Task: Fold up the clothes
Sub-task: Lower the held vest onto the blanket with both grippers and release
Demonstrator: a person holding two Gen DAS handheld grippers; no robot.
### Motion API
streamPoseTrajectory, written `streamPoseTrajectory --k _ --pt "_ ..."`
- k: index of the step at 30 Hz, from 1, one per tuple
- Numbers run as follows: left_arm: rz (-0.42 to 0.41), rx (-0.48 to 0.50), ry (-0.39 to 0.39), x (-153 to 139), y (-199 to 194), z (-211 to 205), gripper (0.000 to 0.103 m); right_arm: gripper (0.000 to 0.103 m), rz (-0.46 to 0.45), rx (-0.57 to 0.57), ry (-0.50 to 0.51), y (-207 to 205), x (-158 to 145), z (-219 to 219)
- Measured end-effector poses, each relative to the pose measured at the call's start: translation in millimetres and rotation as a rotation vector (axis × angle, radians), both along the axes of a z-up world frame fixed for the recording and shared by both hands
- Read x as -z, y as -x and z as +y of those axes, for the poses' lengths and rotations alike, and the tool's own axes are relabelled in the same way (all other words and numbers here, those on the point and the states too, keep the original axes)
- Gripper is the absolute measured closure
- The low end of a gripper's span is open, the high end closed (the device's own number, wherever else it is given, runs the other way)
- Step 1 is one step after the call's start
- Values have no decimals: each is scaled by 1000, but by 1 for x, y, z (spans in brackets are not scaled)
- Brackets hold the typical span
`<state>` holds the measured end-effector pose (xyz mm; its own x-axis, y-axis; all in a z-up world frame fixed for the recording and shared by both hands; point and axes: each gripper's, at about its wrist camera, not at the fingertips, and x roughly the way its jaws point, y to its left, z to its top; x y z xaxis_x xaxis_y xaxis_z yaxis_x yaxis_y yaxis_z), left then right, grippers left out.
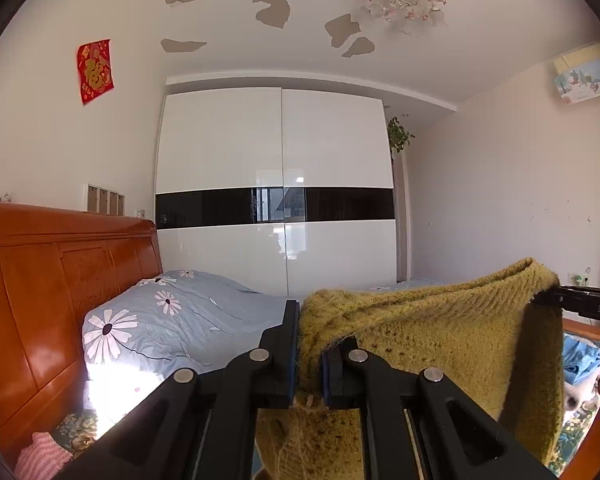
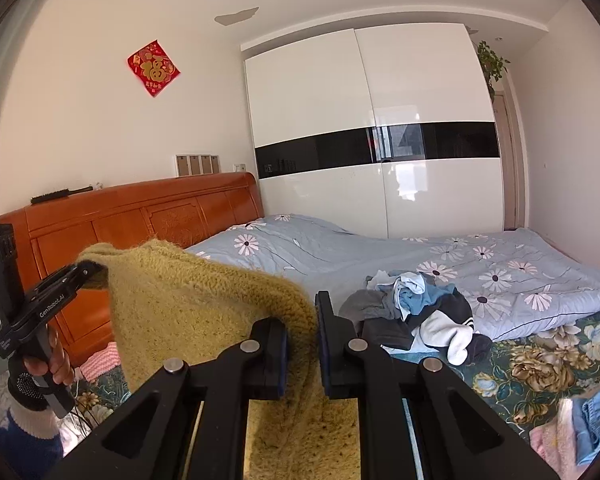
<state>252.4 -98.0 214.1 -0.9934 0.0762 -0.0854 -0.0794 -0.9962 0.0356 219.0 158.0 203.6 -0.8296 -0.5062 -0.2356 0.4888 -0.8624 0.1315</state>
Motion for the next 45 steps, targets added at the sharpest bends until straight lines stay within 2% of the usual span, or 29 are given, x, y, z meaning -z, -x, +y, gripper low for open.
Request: streamPoseTrajectory --k 3,7,10,13,18,21,24,28,31,39,42,45 --pt "-99 -15 -6 22 41 0 93 90 -83 -1 -18 27 20 -2" --pt "-268 -50 -24 77 110 -1 93 90 -253 3 -30 81 69 -7" --pt "-381 -79 -67 119 155 -6 93 90 -365 9 -80 120 113 -18" --pt "-479 -97 -108 155 194 -10 93 90 -466 13 -84 155 151 -22" --pt "-610 -101 -168 200 243 -11 93 90 -619 18 -82 209 206 -27" --pt "-653 -69 -210 210 263 -19 93 90 -664 16 -68 228 221 -26" --pt "-677 -21 -225 210 279 -28 93 90 -668 14 -59 242 220 -26" --pt "-703 6 -101 211 296 -23 93 90 -676 14 -93 260 223 -33" --pt "-765 -2 -70 228 319 -23 93 90 -698 26 -146 277 234 -41" --pt "-951 -135 -177 305 369 -36 93 88 -796 1 -203 299 276 -62" --pt "-1014 -160 -210 333 375 -43 92 76 -817 -5 -246 297 292 -63" --pt "-1045 -125 -248 343 368 -45 89 65 -840 -30 -193 291 297 -50"
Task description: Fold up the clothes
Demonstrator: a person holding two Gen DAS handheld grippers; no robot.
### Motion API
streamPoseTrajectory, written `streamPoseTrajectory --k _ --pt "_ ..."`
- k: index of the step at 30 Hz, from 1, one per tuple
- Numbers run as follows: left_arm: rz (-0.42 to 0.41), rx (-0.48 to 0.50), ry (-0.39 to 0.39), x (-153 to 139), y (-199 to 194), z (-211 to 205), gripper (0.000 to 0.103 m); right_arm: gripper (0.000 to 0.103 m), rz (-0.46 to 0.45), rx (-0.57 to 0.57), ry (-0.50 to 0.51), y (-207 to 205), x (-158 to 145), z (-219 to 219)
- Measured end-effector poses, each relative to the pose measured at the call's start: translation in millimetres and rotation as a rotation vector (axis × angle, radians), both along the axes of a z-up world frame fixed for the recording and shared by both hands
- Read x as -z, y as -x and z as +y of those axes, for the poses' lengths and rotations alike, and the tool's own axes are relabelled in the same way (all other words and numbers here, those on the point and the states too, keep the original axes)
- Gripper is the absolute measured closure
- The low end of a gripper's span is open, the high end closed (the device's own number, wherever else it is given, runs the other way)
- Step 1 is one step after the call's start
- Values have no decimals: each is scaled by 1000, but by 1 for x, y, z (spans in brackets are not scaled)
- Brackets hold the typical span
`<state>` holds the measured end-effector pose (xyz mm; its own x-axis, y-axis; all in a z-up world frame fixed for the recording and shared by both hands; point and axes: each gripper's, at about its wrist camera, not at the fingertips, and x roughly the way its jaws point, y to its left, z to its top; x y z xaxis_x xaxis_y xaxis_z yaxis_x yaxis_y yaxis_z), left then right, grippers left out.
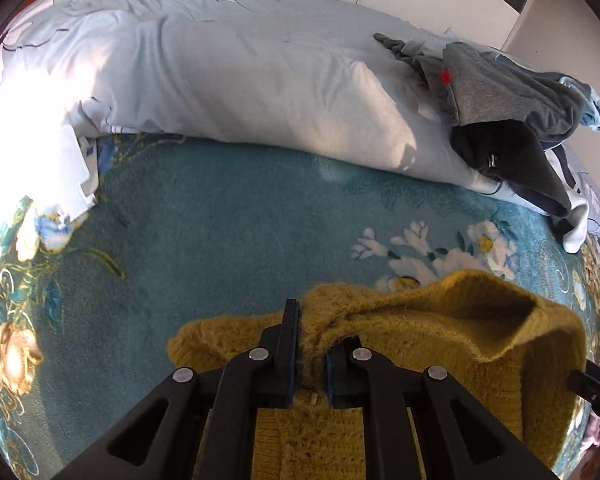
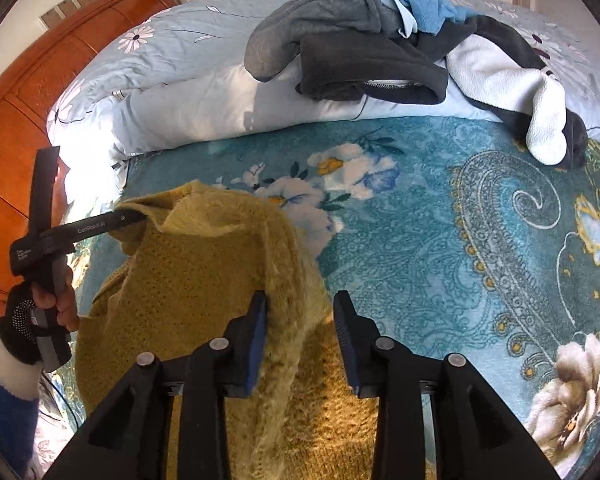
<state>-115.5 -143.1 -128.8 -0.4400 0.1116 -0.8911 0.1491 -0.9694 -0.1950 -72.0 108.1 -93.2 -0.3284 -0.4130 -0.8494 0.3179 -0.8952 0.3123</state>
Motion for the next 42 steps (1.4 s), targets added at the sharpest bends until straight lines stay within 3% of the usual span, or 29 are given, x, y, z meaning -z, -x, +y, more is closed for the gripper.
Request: streamPoseTrajectory --k 2,4,6,9,12,14,16,22,24,26,27,32,38,42 --pt "6 10 -29 -5 -10 0 79 54 25 -2 34 -13 -7 11" --pt "44 10 -64 -17 -26 -3 67 52 46 0 63 -30 -12 24" --pt "96 6 -80 -31 -47 -5 40 49 60 8 89 -54 -15 39" --pt "146 15 -73 -41 -82 -3 35 46 30 5 115 -97 0 52" --pt "133 -6 -58 -34 -104 0 32 46 -26 -32 155 -133 21 44" --pt "99 -34 -96 -23 -115 1 32 46 -51 -64 182 -148 37 32" --pt "61 -64 -157 -11 -123 -4 32 46 -71 -61 146 -152 51 21" --pt "49 -148 -249 -5 -136 -21 32 48 -54 16 154 -150 49 28" --pt "64 -163 -257 -9 -137 -23 32 57 -62 50 140 -147 49 32" --pt "66 -165 -256 -12 -136 -22 32 86 -75 80 133 -144 51 35" --pt "65 -163 -257 -12 -135 -22 32 86 -79 89 137 -143 52 37" --pt "43 -148 -249 -7 -134 -19 32 89 -26 108 131 -127 32 57" --pt "21 -183 -255 -1 -134 -22 32 89 87 167 -34 -76 -11 105" --pt "8 -199 -242 1 -133 -24 32 90 107 211 -99 -32 -19 127"
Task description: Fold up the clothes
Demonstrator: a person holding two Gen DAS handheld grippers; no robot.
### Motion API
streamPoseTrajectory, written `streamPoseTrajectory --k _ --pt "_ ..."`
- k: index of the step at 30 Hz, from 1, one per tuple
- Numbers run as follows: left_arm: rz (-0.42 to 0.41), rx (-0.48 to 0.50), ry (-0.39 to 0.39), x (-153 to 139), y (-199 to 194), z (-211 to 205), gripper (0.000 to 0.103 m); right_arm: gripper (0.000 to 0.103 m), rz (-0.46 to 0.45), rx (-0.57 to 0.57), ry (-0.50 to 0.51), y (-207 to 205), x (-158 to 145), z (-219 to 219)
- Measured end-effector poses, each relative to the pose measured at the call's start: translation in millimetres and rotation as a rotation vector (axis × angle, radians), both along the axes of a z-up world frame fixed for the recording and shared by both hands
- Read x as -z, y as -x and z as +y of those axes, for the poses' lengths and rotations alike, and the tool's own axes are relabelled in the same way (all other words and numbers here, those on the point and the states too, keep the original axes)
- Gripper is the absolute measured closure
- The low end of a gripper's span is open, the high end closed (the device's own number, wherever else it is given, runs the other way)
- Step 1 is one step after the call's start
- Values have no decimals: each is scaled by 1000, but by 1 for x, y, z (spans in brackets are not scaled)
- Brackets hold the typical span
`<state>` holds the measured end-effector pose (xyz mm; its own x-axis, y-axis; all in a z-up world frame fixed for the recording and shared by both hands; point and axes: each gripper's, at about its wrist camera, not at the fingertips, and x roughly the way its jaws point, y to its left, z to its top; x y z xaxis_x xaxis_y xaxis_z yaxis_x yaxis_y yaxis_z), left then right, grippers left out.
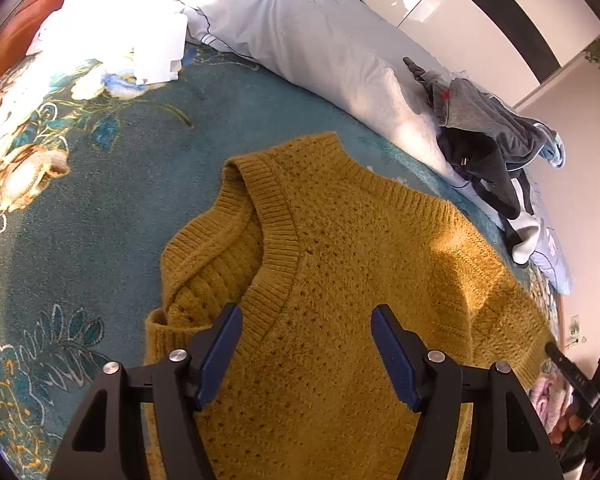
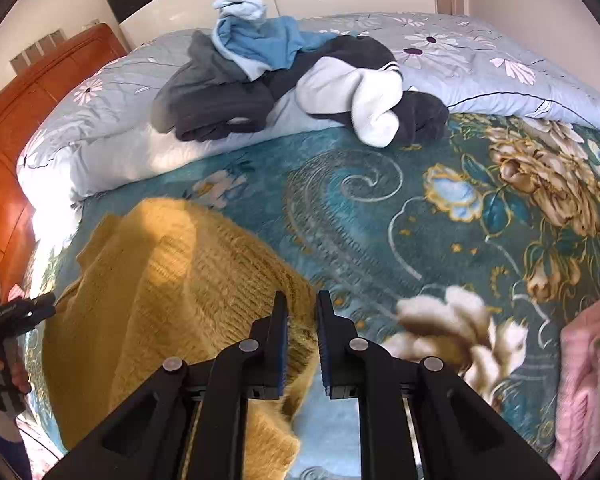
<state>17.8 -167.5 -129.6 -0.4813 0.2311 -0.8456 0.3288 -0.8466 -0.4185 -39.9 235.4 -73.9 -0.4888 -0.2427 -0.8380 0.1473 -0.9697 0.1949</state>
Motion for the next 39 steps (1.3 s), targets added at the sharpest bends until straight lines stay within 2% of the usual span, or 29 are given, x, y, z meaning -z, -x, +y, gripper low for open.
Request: streamPoseTrajectory --k 4,9,12,16,19,21,26,28,31,34,37,39 --pt "-10 -6 0 -1 -2 -1 32 90 -46 34 -41 37 17 10" --pt "-13 -16 29 -4 -12 -11 32 90 -137 77 -52 44 54 16" --pt "-15 -31 33 -3 -18 -17 32 88 -133 95 -6 32 51 24" --pt "-24 -43 64 -3 -31 -27 32 77 -79 143 22 -4 27 39" --pt "-43 -51 133 0 -46 -36 32 68 -71 174 142 -54 25 49" --pt "-67 -60 150 8 -57 -43 32 61 -109 182 212 -94 39 50" --pt "-94 -82 37 28 -80 -59 32 60 -241 241 426 -185 86 48" --pt "-93 -72 5 32 -83 -56 32 60 -256 266 538 -209 97 42" --pt "-95 -39 -35 37 -83 -46 32 60 -269 261 661 -223 106 26" --pt "-92 0 -45 40 -83 -32 32 60 -286 237 686 -217 111 5" --pt "-82 19 -6 37 -84 -23 34 60 -274 239 683 -210 109 -4" --pt "-78 21 6 36 -85 -21 37 68 -267 261 684 -207 108 -5"
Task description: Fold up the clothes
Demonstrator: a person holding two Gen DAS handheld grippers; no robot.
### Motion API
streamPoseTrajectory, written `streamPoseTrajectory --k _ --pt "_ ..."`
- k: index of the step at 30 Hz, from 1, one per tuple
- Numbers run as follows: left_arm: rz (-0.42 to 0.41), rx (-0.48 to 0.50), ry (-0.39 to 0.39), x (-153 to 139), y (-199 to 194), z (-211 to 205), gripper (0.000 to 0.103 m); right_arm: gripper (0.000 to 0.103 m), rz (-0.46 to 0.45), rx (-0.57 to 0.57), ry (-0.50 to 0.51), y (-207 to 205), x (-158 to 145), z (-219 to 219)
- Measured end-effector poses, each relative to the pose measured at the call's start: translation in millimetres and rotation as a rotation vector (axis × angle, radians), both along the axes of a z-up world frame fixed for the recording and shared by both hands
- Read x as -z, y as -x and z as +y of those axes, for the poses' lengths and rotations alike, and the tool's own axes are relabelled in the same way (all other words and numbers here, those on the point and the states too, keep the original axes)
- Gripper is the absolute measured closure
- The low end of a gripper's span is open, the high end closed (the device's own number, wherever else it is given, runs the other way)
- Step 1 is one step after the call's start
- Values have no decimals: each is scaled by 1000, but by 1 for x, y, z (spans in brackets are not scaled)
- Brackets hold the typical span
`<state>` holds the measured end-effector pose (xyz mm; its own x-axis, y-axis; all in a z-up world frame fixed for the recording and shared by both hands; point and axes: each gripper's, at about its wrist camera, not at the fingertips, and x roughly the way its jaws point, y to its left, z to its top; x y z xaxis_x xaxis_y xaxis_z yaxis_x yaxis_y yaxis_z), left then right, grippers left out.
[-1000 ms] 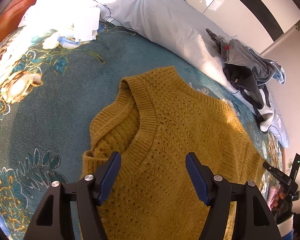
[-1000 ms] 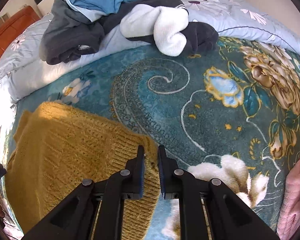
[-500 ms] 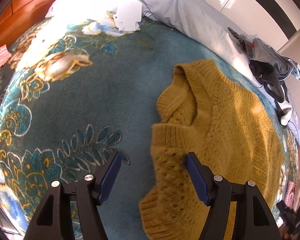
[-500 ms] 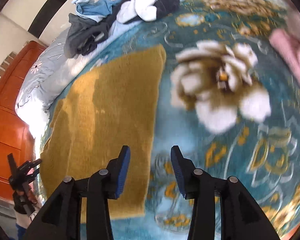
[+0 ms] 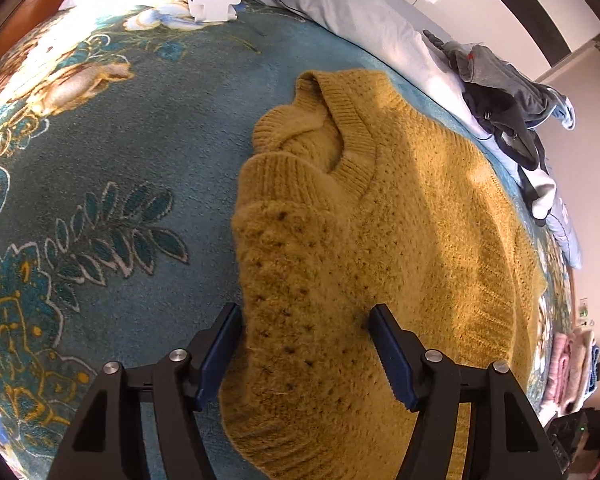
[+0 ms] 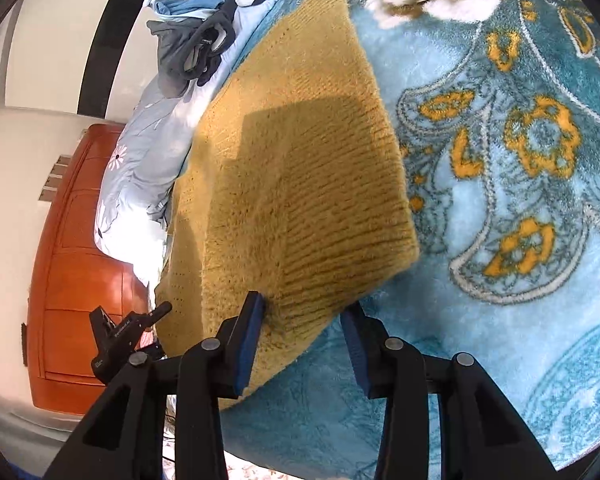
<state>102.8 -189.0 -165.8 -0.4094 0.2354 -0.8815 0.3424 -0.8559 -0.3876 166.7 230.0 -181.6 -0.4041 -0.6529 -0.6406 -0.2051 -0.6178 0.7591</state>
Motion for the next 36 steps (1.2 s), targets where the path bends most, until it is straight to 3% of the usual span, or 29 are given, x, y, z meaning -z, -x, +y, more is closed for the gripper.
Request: streamPoseTrajectory --k 1,2,7,10,13,17,21,29,33,36 --pt "1 1 1 -1 -1 0 39 79 9 5 9 4 -4 1" --pt "1 2 -1 -1 -1 0 43 83 18 9 17 8 -9 2" --pt "-11 -10 -22 -2 0 -3 43 86 115 -42 7 48 -51 -14" --pt "-14 -16 -32 -2 -1 -4 43 86 190 -125 -28 85 -85 -45" --pt "-14 -21 -40 -4 -2 -8 43 86 223 -225 -96 120 -100 -84" --pt "-21 -40 -64 0 -8 -15 43 86 148 -303 -181 158 -72 -129" --pt "-22 -44 -77 0 -12 -20 41 83 63 -317 -195 171 -40 -145" --pt "-16 -35 -100 4 -4 -22 41 70 194 -217 -163 134 -75 -95" --pt "-24 -34 -102 7 7 -12 41 69 109 -147 -156 124 -49 -75" --pt "-26 -34 -105 6 6 -13 41 69 76 -144 -85 126 -35 -85"
